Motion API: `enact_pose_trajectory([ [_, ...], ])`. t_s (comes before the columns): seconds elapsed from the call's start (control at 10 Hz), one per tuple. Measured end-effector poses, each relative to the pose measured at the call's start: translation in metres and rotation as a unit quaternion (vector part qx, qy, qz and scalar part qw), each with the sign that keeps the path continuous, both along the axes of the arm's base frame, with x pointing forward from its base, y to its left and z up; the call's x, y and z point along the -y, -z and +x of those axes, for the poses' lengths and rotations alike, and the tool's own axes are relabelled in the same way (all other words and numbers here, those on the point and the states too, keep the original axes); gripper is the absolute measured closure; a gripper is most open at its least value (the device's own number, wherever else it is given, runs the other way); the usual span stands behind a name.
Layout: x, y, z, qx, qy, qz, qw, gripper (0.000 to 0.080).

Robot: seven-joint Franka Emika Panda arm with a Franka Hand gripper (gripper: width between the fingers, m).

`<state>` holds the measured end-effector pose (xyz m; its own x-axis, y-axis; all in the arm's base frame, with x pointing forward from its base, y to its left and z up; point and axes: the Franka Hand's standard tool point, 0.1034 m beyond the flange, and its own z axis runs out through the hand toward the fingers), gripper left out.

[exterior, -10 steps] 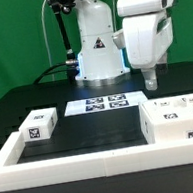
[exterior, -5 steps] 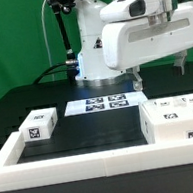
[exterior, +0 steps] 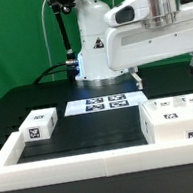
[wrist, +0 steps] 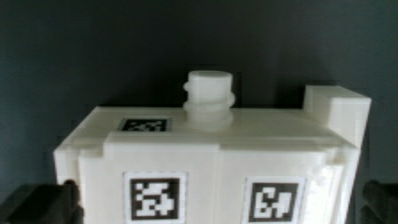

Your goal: Assemble cabinet

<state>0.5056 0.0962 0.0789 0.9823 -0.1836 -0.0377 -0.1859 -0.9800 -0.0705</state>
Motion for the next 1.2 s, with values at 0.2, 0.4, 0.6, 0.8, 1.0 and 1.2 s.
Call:
enact_pose_trajectory([
  [0.2, -0.009, 0.013, -0.013, 0.001, -0.024, -0.01, 1.0, 0.0002],
  [0.4, -0.01, 0.018, -0.014, 0.002, -0.041, -0.012, 0.999, 0.0002],
  [0.6, -0.008, 0.019, -0.014, 0.002, -0.055, -0.008, 0.998, 0.0002],
  [0.8, -0.009, 0.019, -0.014, 0.002, -0.055, -0.005, 0.998, 0.0002],
  [1.0, -0.002, 0.027, -0.016, -0.003, -0.051, -0.006, 0.999, 0.0002],
  [1.2, 0.011, 0.034, -0.016, -0.009, -0.04, -0.011, 0.999, 0.0002],
])
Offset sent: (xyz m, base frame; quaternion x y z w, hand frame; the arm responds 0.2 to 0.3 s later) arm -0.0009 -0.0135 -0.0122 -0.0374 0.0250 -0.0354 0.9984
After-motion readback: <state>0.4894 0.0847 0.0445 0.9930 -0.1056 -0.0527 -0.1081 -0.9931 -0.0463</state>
